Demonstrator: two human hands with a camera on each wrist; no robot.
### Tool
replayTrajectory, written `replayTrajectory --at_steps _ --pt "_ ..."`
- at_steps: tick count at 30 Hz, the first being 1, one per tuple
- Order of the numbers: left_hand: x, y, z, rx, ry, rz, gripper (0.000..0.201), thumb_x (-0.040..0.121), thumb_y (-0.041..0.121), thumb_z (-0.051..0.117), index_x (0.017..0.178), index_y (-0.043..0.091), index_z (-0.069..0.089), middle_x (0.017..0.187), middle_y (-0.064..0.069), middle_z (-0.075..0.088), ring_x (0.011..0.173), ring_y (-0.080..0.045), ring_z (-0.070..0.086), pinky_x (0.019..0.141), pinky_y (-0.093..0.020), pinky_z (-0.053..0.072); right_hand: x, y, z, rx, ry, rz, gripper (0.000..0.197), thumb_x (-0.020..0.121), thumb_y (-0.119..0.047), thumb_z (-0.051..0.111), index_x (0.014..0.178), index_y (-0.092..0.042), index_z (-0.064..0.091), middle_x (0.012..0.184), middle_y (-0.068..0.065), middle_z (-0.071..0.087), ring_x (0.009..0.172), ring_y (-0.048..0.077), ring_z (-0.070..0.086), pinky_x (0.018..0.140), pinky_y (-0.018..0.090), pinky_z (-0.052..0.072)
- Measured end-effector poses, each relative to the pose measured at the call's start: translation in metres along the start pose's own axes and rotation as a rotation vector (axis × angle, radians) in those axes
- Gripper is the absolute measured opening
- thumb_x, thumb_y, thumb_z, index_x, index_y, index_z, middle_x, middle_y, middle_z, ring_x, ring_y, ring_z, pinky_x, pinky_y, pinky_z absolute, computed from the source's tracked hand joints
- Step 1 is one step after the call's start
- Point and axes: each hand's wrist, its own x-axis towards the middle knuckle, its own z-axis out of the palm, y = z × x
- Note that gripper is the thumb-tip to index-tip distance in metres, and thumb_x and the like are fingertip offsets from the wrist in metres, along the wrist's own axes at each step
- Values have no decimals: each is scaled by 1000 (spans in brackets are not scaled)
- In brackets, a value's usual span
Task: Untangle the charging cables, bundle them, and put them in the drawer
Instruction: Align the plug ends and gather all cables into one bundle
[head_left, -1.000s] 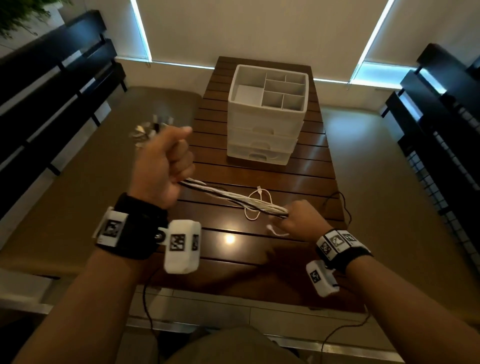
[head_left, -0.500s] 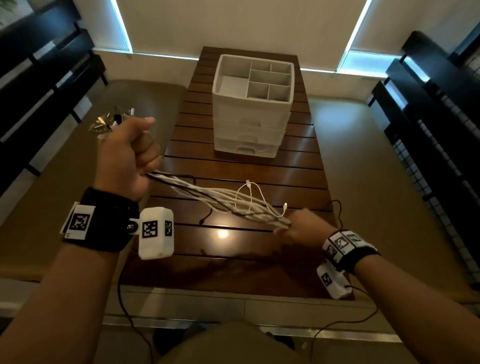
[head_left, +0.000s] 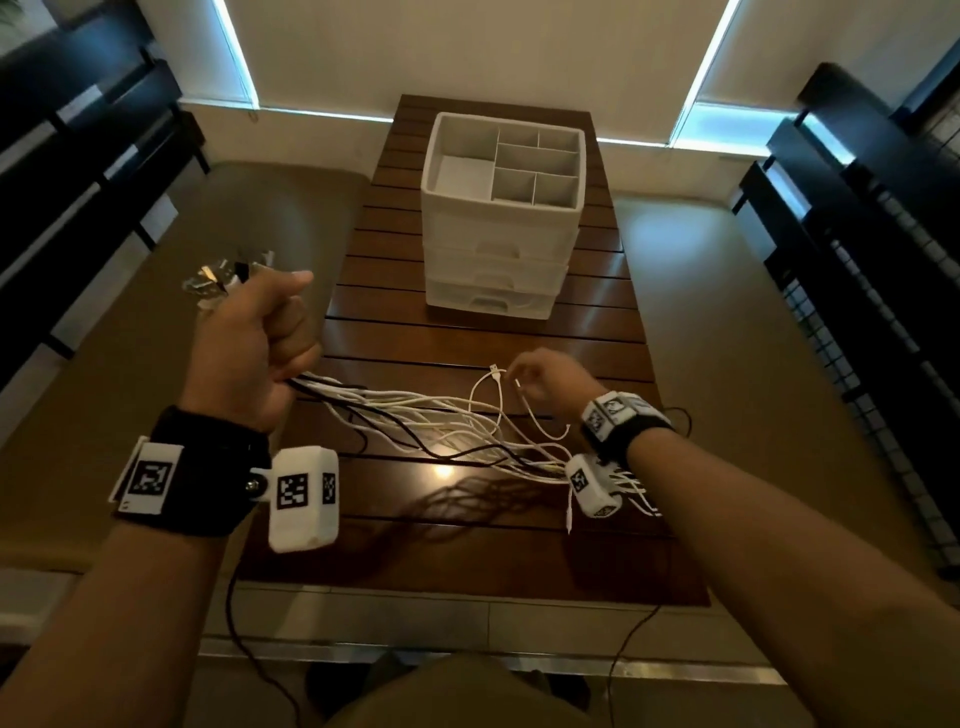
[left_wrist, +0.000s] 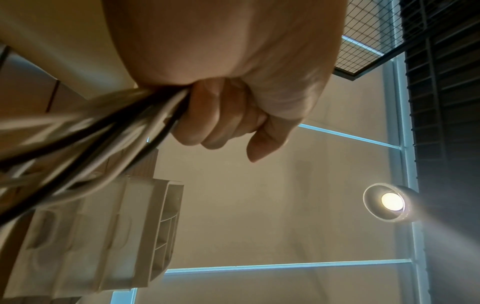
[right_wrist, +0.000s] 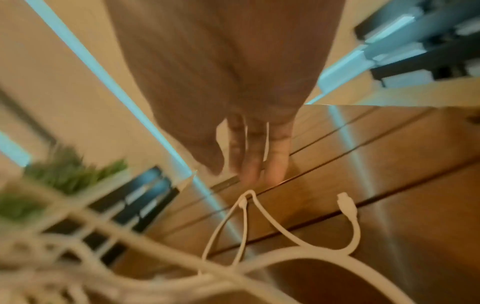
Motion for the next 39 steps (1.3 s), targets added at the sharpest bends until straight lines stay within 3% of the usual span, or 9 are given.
replayTrajectory --at_steps 4,10,13,16,18,21,26,32,39 --pt "-2 -7 2 -22 -19 -20 49 101 12 52 66 25 19 49 10 18 37 -6 13 33 -18 16 12 -8 38 -284 -246 -85 26 98 -17 62 121 -27 68 121 6 57 106 27 62 82 32 45" --pt "3 -9 15 -13 -58 -16 50 101 13 54 64 24 22 48 11 20 36 -6 15 33 -17 19 -1 6 53 -463 -157 -104 26 100 -25 60 125 -28 63 132 15 54 97 36 68 79 45 58" --pt "7 -11 27 -10 -89 -10 49 102 13 53 64 24 24 49 10 20 37 -6 15 33 -18 17 -4 6 52 -480 -164 -109 27 101 -24 60 127 -21 62 122 11 51 97 34 66 79 44 56" --pt "10 -14 35 -21 -87 -1 50 103 13 54 60 27 31 50 9 19 38 -7 14 34 -20 16 -5 -3 40 -132 -6 -18 15 105 -23 55 113 -11 60 111 8 61 93 29 66 74 36 50" --pt "10 -18 39 -33 -57 -6 50 103 14 55 61 26 32 51 9 20 39 -7 15 35 -20 17 -6 -15 20 299 217 132 11 106 -23 55 100 -13 58 92 3 68 77 21 66 65 31 50" --pt "10 -25 46 -47 -21 -19 48 104 17 57 64 26 32 50 9 22 38 -7 17 35 -20 18 -16 -43 -9 974 447 208 9 106 -15 56 101 -7 56 88 11 73 69 20 70 60 34 60" --pt "7 -37 60 -16 90 -53 44 102 31 66 64 28 46 50 8 28 39 -7 24 40 -21 24 -39 -91 -41 1719 412 146 6 104 -3 55 104 1 59 88 18 73 74 23 73 69 37 65" --pt "1 -61 71 98 142 -16 29 92 37 79 80 18 60 57 3 36 47 -12 30 43 -24 29 -50 -121 -46 1956 321 121 6 101 2 56 99 3 62 89 20 73 80 25 75 72 32 64" --pt "4 -77 85 67 158 2 38 84 31 87 71 18 54 60 -1 42 47 -13 35 43 -24 34 -56 -125 -31 1971 224 111 12 100 3 54 111 3 59 98 24 70 85 27 75 77 32 63"
